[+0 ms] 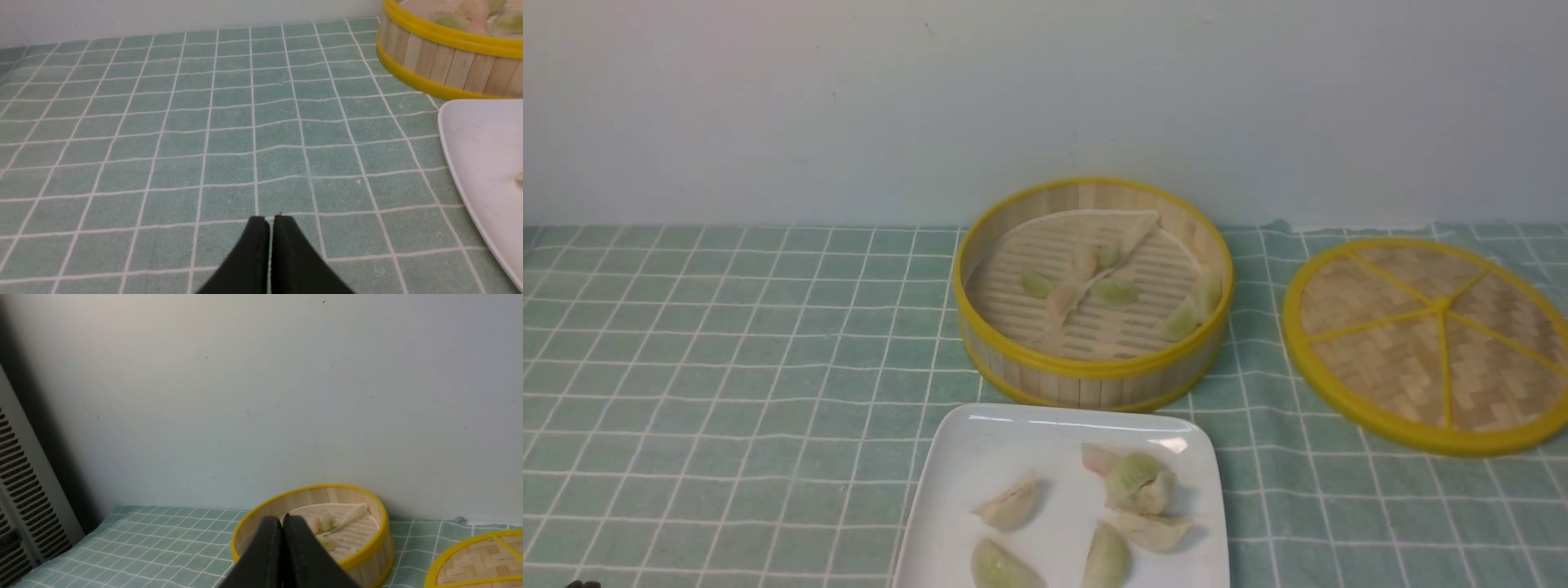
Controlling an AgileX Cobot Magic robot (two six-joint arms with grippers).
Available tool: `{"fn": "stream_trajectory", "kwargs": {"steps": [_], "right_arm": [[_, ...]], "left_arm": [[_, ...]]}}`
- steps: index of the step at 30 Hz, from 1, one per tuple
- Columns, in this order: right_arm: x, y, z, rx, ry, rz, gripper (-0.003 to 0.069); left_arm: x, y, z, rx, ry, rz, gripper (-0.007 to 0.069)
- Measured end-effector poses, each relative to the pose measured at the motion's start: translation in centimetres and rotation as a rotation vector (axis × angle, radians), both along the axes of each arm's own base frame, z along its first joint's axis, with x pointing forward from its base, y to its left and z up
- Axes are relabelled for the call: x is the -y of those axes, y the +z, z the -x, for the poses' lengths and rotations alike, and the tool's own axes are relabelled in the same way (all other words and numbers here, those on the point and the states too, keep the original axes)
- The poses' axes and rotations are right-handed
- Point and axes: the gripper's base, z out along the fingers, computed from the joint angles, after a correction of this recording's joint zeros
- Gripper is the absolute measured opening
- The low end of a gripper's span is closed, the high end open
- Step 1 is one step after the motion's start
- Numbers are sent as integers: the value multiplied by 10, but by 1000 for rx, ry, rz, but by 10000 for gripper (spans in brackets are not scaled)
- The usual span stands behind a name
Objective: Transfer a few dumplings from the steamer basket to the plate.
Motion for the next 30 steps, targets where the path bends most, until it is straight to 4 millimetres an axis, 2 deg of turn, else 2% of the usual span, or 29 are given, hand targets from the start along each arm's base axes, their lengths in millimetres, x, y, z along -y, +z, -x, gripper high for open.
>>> {"fn": "stream_trajectory", "kwargs": {"steps": [7, 14, 19, 25, 30], "right_arm": [[0, 0, 0, 0, 0, 0, -13], [-2, -3, -3, 69, -6, 88, -13], [-10, -12, -8, 153, 27, 166, -13], [-16, -32, -15, 125, 44, 207, -13], [-14, -48, -22, 54, -98, 240, -13]], "left_arm": [[0, 0, 0, 0, 0, 0, -6], [0, 0, 0, 0, 0, 0, -6], [0, 0, 0, 0, 0, 0, -6], [0, 0, 0, 0, 0, 0, -6], [0, 0, 0, 0, 0, 0, -6]]}}
